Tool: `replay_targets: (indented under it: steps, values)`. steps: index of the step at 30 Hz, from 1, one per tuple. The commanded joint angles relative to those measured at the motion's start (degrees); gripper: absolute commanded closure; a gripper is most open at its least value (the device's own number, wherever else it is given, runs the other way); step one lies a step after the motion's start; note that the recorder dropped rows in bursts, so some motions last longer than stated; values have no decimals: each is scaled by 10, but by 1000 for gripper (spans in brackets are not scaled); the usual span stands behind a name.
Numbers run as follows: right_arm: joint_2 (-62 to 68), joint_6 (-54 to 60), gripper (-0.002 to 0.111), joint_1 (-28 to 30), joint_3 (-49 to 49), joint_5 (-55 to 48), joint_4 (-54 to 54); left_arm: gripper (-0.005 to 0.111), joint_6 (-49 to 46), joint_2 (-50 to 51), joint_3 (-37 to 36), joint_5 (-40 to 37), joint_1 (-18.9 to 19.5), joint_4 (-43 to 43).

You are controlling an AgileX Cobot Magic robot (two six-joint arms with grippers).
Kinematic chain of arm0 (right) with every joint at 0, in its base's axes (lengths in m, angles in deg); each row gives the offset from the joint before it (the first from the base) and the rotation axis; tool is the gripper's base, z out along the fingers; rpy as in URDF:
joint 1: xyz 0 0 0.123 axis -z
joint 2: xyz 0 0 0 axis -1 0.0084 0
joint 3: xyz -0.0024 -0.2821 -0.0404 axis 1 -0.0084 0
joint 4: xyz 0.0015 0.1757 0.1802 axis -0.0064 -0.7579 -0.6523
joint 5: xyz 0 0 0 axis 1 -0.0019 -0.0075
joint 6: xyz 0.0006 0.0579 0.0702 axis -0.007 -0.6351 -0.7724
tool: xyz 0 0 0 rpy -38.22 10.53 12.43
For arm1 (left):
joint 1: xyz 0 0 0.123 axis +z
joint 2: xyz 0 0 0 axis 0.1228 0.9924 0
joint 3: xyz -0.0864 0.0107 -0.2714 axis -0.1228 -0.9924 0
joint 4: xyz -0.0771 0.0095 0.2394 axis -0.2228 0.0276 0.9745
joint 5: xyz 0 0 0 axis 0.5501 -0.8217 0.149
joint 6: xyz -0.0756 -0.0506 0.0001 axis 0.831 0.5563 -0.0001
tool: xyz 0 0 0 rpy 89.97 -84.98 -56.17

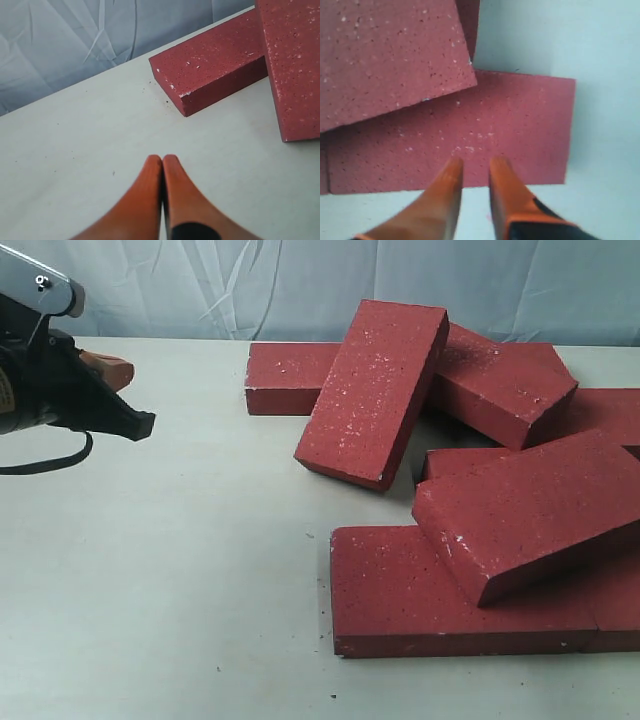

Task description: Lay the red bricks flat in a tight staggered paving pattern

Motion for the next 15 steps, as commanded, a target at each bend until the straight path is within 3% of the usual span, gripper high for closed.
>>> replay_targets:
  steps: [1,2,4,6,8,15]
  values:
    - [59,116,47,115,45,41,-176,107,2,2,3,-4,-4,-31]
    - [76,124,43,131,57,54,-185,107,2,3,3,-4,-7,-42]
    - [104,118,50,148,74,94,-173,107,2,7,3,-4,-21,-46]
    - [126,94,70,159,88,132,-155,107,2,19,9,-9,-52,-46]
    - [153,100,107,160,104,124,-118,107,2,47,27,-34,-94,-46]
    - [253,108,105,140,171,93,-70,107,1,163,124,-183,-230,-51]
